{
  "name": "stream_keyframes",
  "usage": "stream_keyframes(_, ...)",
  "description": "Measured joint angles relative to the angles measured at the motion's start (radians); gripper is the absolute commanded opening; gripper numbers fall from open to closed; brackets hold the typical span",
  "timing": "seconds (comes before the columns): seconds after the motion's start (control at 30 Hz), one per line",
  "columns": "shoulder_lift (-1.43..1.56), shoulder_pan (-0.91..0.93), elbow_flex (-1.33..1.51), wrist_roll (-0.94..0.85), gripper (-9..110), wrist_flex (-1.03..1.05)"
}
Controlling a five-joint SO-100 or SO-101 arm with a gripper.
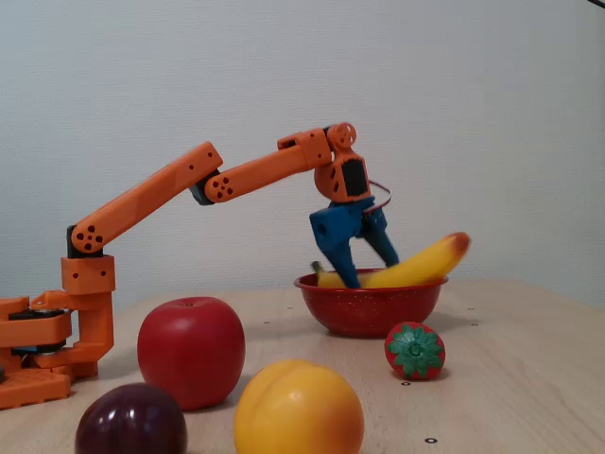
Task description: Put the banana in the red bowl.
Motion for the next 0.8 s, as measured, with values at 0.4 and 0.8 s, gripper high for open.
stream_keyframes(0.4,0.433,-0.014,0.245,-0.075,0,-0.084)
stream_keyframes(0.8,1.000,-0.140,0.787,-0.238,0,-0.164)
